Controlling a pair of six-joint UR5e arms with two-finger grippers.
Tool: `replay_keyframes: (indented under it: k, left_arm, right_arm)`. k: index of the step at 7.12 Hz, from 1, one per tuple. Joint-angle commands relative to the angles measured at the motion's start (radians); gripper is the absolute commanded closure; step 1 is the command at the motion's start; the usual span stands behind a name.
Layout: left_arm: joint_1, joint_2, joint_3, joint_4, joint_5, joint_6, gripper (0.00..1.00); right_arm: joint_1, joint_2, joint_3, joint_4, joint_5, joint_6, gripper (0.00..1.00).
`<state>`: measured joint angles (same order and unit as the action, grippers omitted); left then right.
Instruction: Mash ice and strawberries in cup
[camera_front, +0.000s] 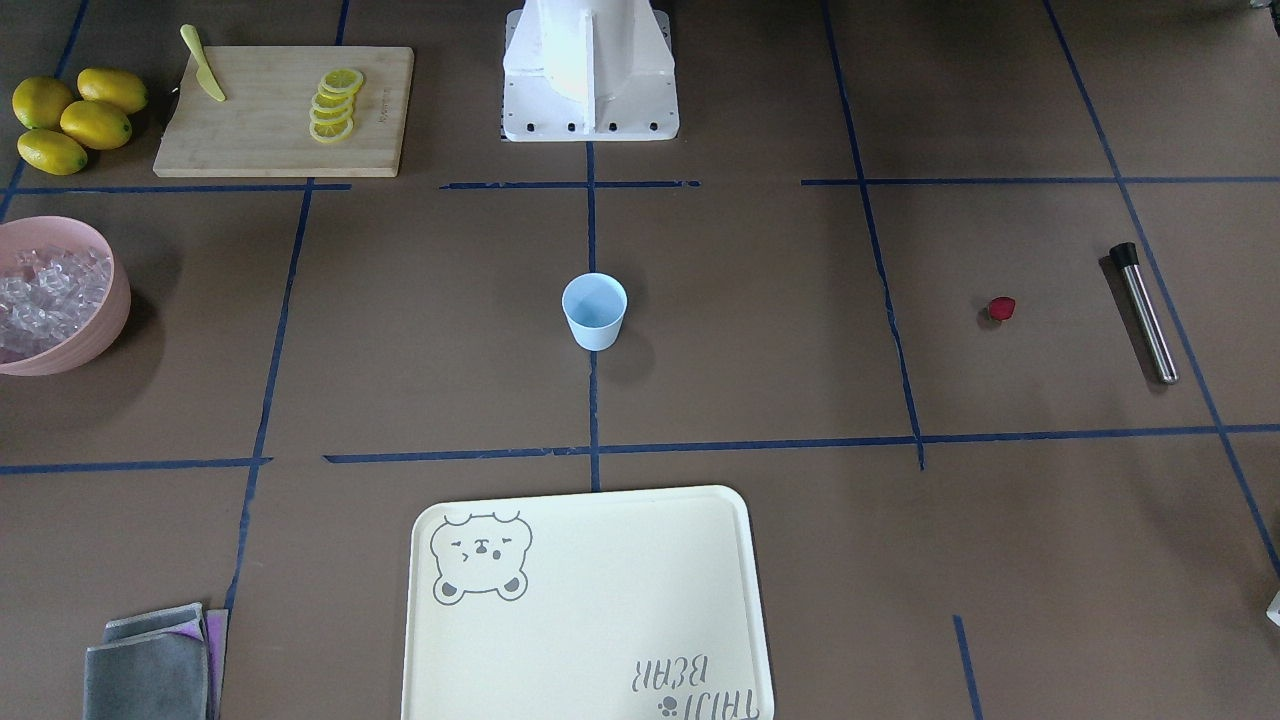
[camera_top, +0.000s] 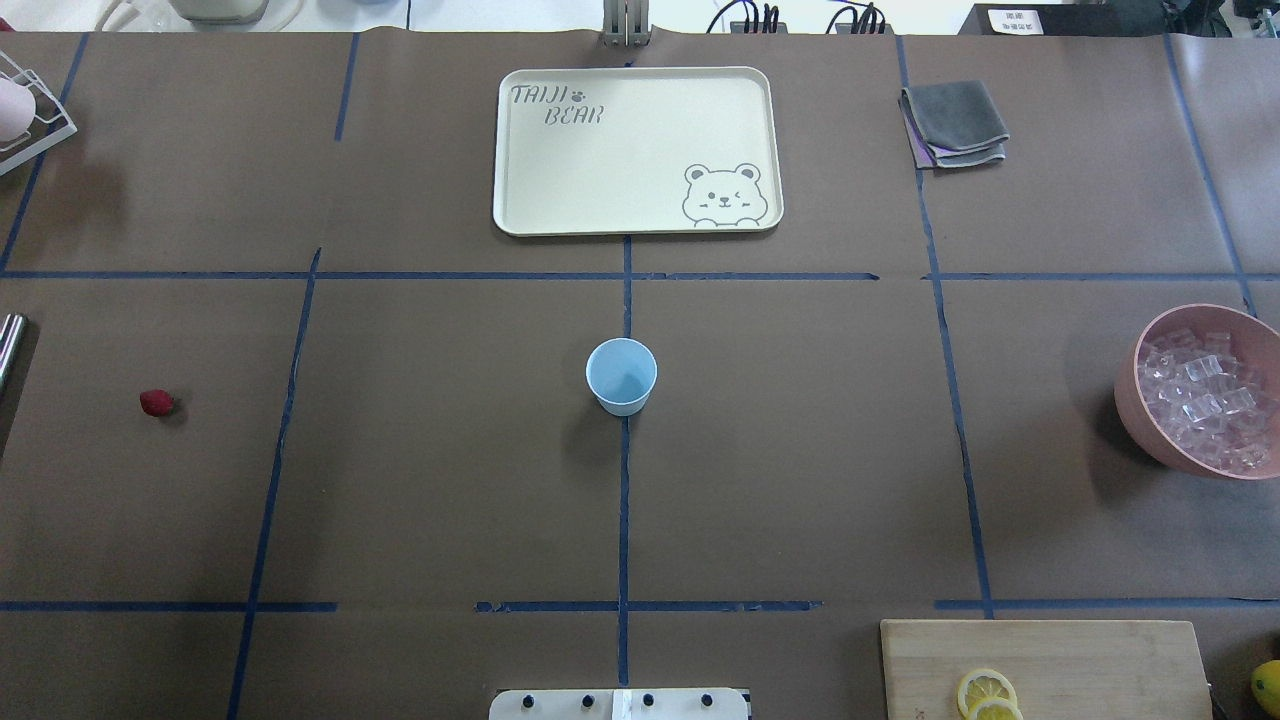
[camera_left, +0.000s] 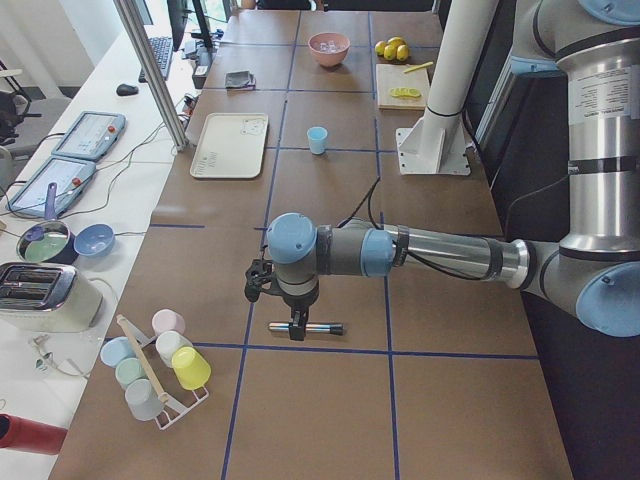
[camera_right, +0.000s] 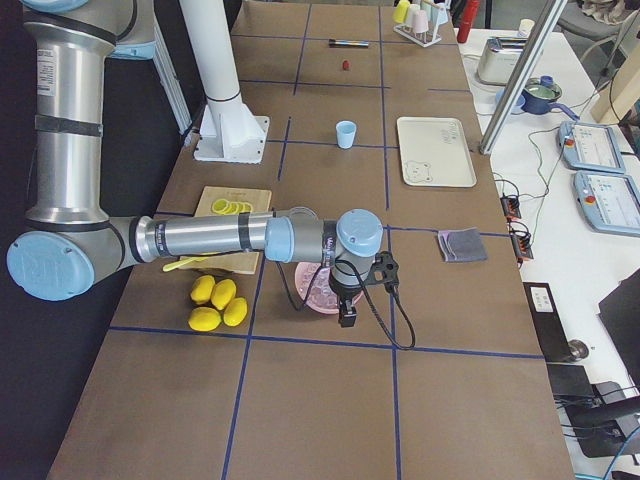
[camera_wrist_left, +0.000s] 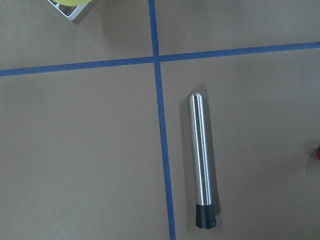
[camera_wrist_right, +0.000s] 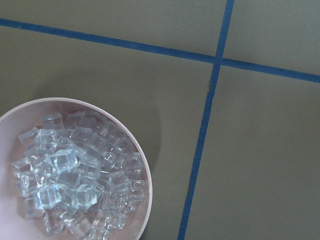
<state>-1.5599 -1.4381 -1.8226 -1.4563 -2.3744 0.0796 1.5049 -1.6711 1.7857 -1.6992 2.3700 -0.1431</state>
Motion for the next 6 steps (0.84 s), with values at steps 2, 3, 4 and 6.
replay_keyframes:
  k: [2,3,4,6]
  left_arm:
    - [0.0,0.004,0.02,0.005,0.004,-0.009,0.0]
    - [0.0,0.019,0.022,-0.002,0.007,-0.007,0.0]
    - [0.0,0.03,0.011,-0.007,0.006,-0.007,0.0]
    - [-0.002,0.033,-0.004,-0.007,0.006,-0.006,0.0]
  right_arm:
    - [0.0,0.002,0.014,0.006,0.023,-0.006,0.0]
    - [-0.017,0.002,0.026,0.006,0.047,-0.007,0.0]
    - [-0.038,0.002,0.046,0.007,0.051,-0.003,0.0]
    - [-0.112,0.007,0.089,0.009,0.049,0.061,0.01]
